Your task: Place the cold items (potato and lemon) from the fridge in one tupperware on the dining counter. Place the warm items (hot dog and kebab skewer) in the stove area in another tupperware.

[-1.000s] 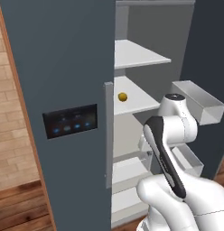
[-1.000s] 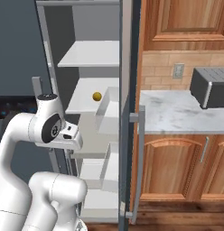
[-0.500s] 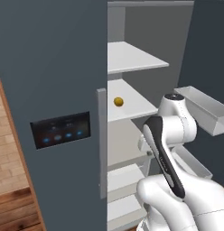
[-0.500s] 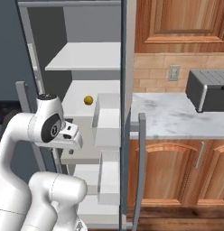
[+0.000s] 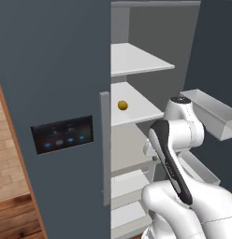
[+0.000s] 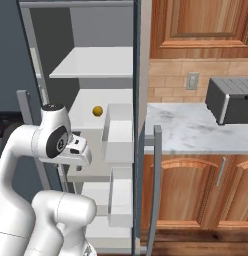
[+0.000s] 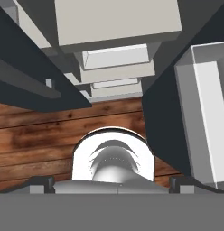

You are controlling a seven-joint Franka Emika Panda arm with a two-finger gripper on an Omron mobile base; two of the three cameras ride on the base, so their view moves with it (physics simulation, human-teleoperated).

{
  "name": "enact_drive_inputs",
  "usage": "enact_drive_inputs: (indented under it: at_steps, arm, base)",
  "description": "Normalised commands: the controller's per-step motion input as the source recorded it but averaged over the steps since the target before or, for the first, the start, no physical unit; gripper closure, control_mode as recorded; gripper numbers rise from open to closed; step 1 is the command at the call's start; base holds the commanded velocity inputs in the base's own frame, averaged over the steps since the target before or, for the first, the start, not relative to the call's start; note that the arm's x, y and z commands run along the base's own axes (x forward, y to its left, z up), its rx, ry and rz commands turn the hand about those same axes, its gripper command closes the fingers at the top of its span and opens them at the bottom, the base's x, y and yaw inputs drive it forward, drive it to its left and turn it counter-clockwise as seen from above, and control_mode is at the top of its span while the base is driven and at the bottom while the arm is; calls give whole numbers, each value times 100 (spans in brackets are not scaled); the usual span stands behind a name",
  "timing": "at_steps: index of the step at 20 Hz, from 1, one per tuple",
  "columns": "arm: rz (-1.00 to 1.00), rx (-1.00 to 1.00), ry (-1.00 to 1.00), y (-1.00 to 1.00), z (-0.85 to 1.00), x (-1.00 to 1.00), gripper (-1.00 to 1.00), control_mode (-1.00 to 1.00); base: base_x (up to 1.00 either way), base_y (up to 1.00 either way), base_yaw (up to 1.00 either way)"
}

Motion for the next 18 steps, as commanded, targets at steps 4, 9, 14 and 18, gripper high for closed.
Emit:
enact_drive_inputs:
  at_steps: [4, 9, 14, 18]
  arm:
    - [0, 0, 0, 0, 0, 0, -100, 100]
    - [0, 0, 0, 3, 0, 12, -100, -100]
    - [0, 0, -9, 29, 0, 32, -100, -100]
    - [1, 0, -13, 6, 0, 41, -100, -100]
  base:
    - [13, 1, 0]
    - [13, 0, 0]
    - [0, 0, 0]
    - [0, 0, 0]
